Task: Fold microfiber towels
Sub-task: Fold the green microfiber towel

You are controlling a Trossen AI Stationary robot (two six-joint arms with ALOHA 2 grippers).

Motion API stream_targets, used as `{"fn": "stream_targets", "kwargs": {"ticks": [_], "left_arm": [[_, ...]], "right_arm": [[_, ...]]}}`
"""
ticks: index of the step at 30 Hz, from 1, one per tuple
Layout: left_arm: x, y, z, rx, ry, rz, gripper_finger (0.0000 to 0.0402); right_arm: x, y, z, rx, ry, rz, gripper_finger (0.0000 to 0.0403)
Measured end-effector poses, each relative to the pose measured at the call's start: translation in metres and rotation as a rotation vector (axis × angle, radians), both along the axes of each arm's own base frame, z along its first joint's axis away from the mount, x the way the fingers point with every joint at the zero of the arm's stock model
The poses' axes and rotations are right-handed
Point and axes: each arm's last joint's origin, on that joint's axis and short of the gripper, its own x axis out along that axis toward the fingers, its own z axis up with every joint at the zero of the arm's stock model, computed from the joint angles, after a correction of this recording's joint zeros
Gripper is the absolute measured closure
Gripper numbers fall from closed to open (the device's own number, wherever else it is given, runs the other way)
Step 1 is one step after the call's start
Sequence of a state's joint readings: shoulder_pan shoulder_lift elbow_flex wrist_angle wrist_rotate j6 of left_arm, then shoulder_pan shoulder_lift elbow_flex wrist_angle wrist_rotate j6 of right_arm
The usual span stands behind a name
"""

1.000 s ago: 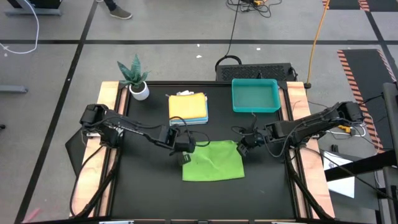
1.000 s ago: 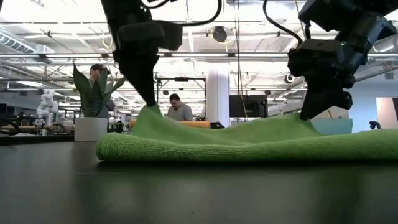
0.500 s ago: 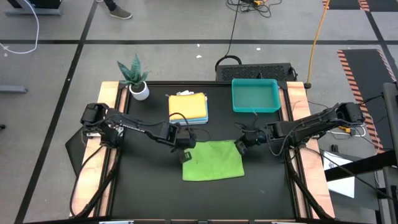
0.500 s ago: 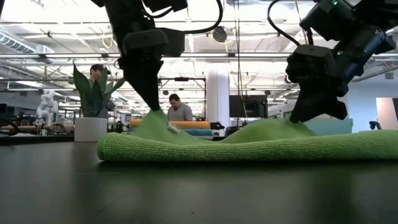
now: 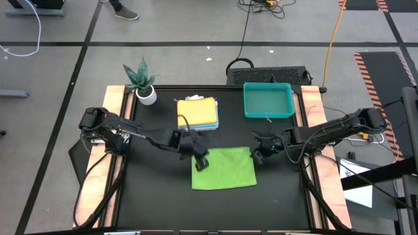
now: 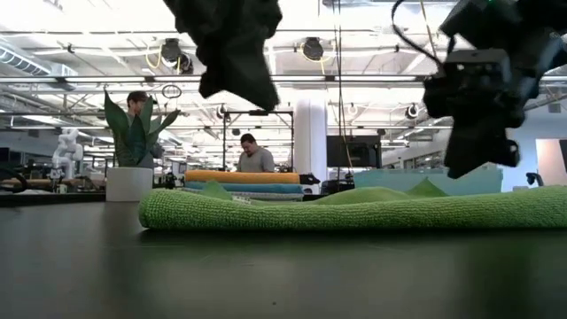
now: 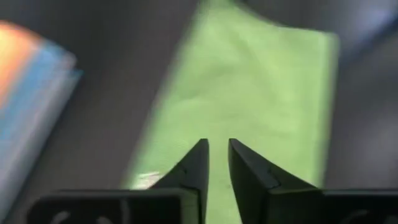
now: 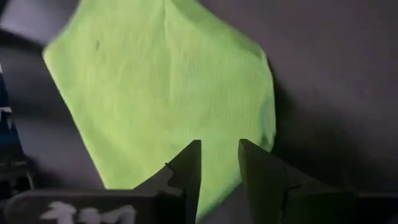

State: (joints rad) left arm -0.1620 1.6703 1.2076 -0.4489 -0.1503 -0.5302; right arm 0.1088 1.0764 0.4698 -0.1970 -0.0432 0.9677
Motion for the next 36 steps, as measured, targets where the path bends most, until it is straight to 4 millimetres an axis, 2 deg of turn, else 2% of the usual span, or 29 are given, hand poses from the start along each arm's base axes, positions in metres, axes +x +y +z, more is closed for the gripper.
{"fn": "stream_targets", "kwargs": {"ticks": [4, 7, 10, 13, 15, 18, 29, 36], "left_arm": [[0.009, -0.021, -0.034, -0.047, -0.002, -0.037, 0.0391], [0.017, -0.025, -0.053, -0.09, 0.012, -0.003, 0.0395], [0.022, -0.031, -0.076, -0.145, 0.07, -0.037, 0.0398], [0.022, -0.035, -0.089, -0.168, 0.114, -0.041, 0.0397], [0.023, -0.037, -0.093, -0.183, 0.125, -0.053, 0.0398], [0.024, -0.038, -0.098, -0.196, 0.137, -0.05, 0.0398], [0.026, -0.036, -0.097, -0.219, 0.12, -0.023, 0.04], [0.037, -0.035, -0.089, -0.289, -0.014, 0.019, 0.04]], "right_arm": [[-0.015, 0.01, 0.002, -0.056, 0.042, -0.034, 0.0349], [-0.024, 0.015, -0.011, -0.097, 0.036, -0.072, 0.0393], [-0.026, 0.014, -0.027, -0.078, -0.03, -0.112, 0.0397], [-0.028, 0.012, -0.039, -0.058, -0.089, -0.122, 0.0401], [-0.026, 0.013, -0.041, -0.045, -0.125, -0.126, 0.0402], [-0.027, 0.013, -0.046, -0.053, -0.084, -0.129, 0.0402], [-0.019, 0.012, -0.052, -0.057, -0.1, -0.097, 0.0403], [-0.014, 0.004, -0.052, -0.084, -0.128, -0.116, 0.0403]]}}
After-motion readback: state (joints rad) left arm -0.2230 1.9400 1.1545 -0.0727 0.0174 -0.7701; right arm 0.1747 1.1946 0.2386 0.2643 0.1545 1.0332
